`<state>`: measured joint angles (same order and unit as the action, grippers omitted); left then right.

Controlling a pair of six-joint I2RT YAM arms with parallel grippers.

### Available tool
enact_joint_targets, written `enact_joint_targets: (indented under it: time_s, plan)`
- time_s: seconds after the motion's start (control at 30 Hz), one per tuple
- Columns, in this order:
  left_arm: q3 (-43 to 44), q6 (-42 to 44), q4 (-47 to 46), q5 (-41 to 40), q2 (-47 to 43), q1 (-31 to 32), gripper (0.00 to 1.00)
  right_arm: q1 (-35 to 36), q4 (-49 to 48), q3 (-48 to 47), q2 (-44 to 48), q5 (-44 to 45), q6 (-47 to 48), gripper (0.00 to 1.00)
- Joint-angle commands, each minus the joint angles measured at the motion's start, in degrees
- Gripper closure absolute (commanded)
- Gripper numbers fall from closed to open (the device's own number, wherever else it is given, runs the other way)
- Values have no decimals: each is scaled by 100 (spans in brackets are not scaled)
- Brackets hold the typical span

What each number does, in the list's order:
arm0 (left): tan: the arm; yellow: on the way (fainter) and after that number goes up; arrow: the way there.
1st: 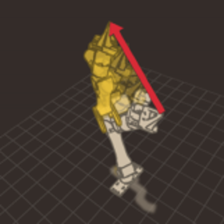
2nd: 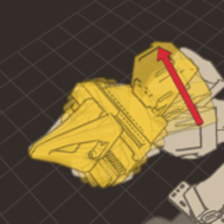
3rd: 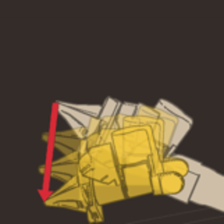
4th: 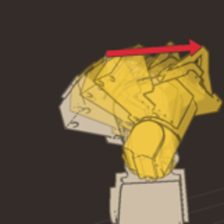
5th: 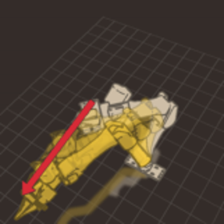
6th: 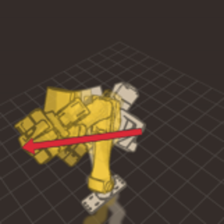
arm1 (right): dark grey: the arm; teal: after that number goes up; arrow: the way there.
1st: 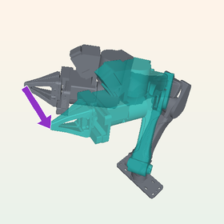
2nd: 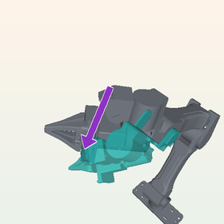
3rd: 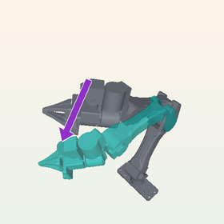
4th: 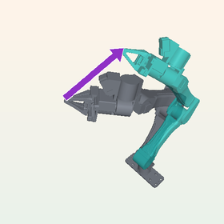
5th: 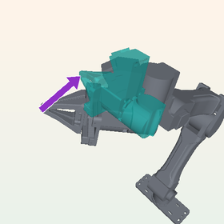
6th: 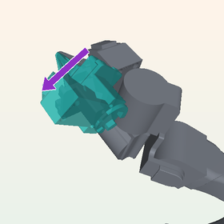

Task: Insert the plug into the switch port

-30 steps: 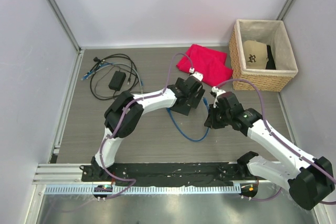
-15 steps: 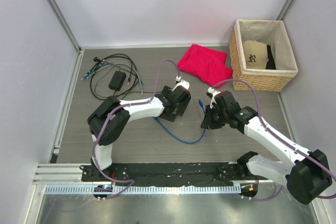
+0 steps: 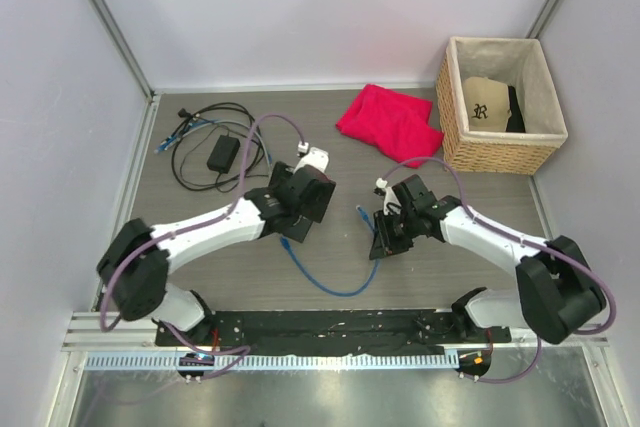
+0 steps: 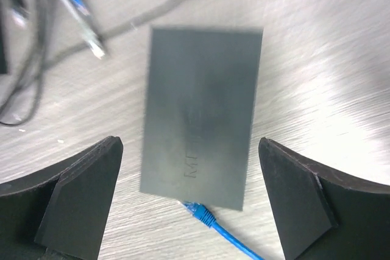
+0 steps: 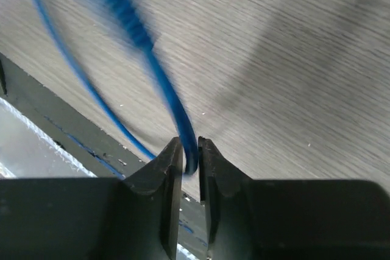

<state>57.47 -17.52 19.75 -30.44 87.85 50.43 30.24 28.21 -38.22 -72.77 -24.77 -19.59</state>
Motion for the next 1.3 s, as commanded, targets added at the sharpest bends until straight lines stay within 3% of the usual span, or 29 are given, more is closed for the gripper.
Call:
enact_joint_targets:
  time_s: [0.0,0.17,0.33,0.47,0.53,0.73,1.0,1.27]
  plan:
    - [114,-419,292,-340,-1013,-25,0,-9,-219,-142,-360,77,131,70]
    - [387,-515,1134,-551,-1709,-43,0,-9,-210,-344,-712,693,131,46]
    - [449,-525,1584,-481,-2456,-43,0,-18,-158,-485,-757,1141,166,36]
    - [318,-358,1769,-516,-3211,-42,0,52,-96,-695,-98,1360,219,21]
    - [204,-192,1708,-717,-3449,-34,0,218,-87,-836,174,1528,289,19]
    - [-447,64,1050,-1315,-4337,-69,0,1323,-1579,-749,80,1160,-306,21]
    - [-799,20,891,-1140,-4672,-472,0,2231,-4496,-731,-1702,1036,-1476,35]
    - [-781,-129,1014,-544,-4470,-1044,0,2513,-5412,-1100,-2926,1169,-1995,49]
